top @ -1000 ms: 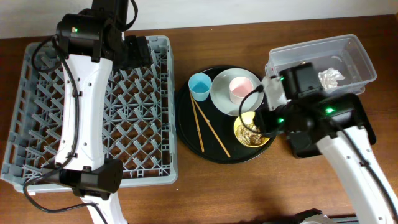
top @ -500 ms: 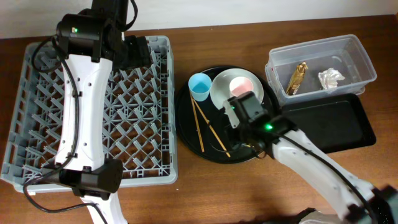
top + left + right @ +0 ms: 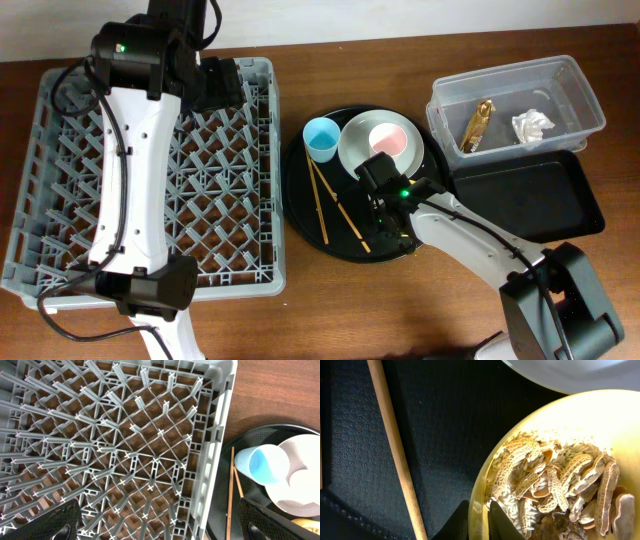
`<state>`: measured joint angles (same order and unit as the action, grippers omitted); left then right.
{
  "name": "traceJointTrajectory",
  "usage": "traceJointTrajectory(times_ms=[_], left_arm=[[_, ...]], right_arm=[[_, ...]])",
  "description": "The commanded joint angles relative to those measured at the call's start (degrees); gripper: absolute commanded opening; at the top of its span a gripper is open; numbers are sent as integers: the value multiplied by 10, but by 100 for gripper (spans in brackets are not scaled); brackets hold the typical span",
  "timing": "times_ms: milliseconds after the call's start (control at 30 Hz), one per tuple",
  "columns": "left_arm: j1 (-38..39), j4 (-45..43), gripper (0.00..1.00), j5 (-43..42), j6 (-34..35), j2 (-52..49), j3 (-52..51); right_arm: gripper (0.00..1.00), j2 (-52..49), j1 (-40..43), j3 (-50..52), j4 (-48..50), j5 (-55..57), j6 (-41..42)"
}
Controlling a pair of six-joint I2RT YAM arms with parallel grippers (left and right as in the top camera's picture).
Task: Sort waste into correct bins and load items into the dishwasher rack
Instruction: 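Reach the right gripper to the yellow bowl and grasp its rim, then carry the yellow bowl over the black tray and tip out the scraps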
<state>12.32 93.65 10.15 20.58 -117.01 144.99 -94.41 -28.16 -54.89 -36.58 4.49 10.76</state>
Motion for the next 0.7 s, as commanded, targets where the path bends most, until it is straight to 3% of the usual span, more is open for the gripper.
traceJointTrajectory(times_ms=[0,100,167,367,667], left_arm=[[0,-1,99,8,-7,2,5],[0,-1,99,8,-7,2,5],[0,-1,99,8,-7,2,5],[0,-1,99,8,-7,2,5],[0,-1,99,8,-7,2,5]], right_arm=[[15,-3,-3,3,-8,3,7],[15,-3,-3,3,-11,2,7],[4,-2,-3,3,-10,3,7],[4,12,-3,-14,-24,3,7],[4,69,1,-166,-211,80,19]])
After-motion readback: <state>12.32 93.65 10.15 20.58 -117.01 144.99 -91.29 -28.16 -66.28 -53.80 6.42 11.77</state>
